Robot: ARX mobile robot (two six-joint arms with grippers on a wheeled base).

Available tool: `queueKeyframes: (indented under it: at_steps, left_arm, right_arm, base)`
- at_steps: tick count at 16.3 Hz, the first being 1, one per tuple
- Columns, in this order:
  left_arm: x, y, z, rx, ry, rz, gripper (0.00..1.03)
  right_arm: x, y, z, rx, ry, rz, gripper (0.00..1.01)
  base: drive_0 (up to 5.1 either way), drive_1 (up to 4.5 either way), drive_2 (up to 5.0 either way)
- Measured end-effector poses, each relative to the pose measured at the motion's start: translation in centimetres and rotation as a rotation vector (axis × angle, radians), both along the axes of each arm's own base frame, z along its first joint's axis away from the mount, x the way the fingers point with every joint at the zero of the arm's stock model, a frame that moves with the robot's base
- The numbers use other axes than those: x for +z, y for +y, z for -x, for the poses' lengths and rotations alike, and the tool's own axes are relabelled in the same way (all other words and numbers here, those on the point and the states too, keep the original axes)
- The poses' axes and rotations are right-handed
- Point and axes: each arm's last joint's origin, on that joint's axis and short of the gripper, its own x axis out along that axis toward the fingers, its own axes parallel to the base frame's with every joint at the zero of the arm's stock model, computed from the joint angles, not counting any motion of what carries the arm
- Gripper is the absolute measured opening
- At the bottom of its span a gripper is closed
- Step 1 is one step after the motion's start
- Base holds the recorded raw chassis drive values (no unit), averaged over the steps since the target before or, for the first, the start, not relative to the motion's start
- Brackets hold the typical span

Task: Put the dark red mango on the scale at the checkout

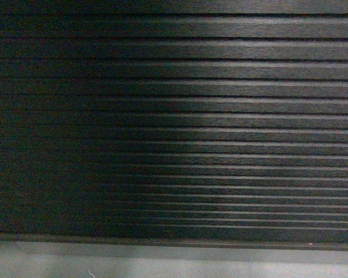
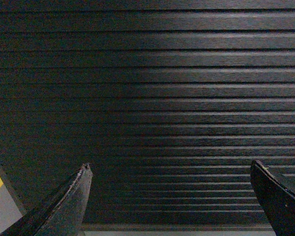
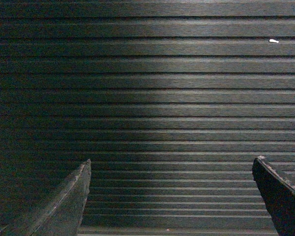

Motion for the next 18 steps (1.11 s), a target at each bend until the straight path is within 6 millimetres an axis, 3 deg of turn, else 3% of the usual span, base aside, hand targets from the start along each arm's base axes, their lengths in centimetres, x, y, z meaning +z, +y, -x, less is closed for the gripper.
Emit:
queueKeyframes:
  at_steps: [18]
  left_arm:
    - [0.0, 0.0, 0.0, 0.0, 0.0, -0.005, 0.98]
  right_arm:
    - [-0.01, 0.0, 0.0, 0.0, 0.001, 0.0, 0.98]
  base:
    - [0.0, 0.0, 0.0]
